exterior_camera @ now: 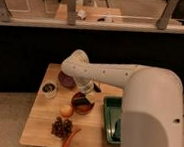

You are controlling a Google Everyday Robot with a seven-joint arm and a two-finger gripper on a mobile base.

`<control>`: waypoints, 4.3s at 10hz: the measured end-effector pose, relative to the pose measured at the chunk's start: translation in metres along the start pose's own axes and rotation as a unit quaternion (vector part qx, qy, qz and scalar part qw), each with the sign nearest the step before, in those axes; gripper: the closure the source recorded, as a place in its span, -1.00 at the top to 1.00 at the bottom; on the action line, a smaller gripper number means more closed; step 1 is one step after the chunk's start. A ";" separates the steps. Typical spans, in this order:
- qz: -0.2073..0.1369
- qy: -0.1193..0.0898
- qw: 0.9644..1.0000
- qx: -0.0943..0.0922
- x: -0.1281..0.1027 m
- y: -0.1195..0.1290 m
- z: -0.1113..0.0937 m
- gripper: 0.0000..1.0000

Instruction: Wipe red bowl with eraser

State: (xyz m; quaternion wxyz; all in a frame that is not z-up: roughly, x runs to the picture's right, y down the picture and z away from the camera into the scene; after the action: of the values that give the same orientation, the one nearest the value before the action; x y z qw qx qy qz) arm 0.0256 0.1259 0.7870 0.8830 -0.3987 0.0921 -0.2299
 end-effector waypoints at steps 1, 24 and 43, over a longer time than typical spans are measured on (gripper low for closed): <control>-0.004 -0.006 1.000 -0.001 -0.001 0.014 0.001 -1.00; -0.019 0.012 1.000 0.007 -0.014 0.012 -0.001 -1.00; -0.046 0.021 0.999 0.000 -0.021 -0.003 -0.007 -1.00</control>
State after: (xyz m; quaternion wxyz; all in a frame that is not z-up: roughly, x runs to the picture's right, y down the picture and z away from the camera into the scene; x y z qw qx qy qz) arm 0.0039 0.1293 0.7836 0.8697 -0.3972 0.0922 -0.2782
